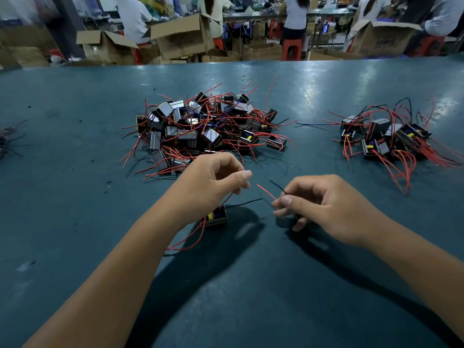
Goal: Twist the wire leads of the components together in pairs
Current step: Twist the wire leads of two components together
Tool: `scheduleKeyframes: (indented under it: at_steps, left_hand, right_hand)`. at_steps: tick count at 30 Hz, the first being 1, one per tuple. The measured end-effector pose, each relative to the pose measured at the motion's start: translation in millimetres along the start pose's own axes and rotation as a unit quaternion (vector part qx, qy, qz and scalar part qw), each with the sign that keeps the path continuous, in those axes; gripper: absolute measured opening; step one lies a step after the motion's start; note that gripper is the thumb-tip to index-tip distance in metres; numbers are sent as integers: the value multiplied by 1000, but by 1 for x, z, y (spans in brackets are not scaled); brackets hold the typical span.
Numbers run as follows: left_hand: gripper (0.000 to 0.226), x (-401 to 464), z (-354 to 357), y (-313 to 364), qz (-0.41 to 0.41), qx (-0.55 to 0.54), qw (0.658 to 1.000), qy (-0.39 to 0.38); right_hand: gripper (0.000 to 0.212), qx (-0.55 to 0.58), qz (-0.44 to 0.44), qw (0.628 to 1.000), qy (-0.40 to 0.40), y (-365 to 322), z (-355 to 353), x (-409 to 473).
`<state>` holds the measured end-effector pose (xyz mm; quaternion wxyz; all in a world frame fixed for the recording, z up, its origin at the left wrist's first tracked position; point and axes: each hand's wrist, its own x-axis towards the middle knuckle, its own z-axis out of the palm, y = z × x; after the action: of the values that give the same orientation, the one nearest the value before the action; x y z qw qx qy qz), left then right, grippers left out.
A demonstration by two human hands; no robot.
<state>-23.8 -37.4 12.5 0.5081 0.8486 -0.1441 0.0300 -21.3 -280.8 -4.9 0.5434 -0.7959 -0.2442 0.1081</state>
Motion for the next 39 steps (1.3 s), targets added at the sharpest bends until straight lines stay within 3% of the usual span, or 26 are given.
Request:
scheduleKeyframes:
  at_steps: [5, 7, 12, 15, 26, 30, 33, 37, 39]
  left_hand:
    - [4, -1, -9, 0, -12, 19, 1000, -5]
    - [9, -1, -19, -1, -11, 33, 999, -7]
    - [11, -5, -35, -5, -54, 88, 987, -120]
    - [8, -5, -29, -8, -67, 157, 975, -146]
    - [9, -3, -17, -6, -42, 180, 974, -132]
    - [18, -4, -5, -1, 25, 221, 970, -93]
    - [11, -3, 19, 3, 60, 239, 968, -57]
    - [20, 0, 35, -3, 31, 326, 944, -50]
    - [14, 1, 35, -4, 30, 333, 941, -49]
  right_hand:
    - [14, 59, 32, 997, 36, 1, 0, 3]
    - [15, 62, 32, 997, 43, 1, 1, 3]
    - [14, 45, 28, 998, 43, 5, 2, 5]
    - [13, 29, 22, 998, 48, 5, 3, 4]
    - [17, -45, 19, 998, 37, -1, 9, 2]
    - [14, -67, 17, 997, 38, 0, 7, 4]
    - [17, -68, 12, 997, 41, 0, 6, 4]
    - [17, -22, 3, 998, 61, -2, 8, 4]
    - [12, -47, -9, 997, 60, 0, 10, 3]
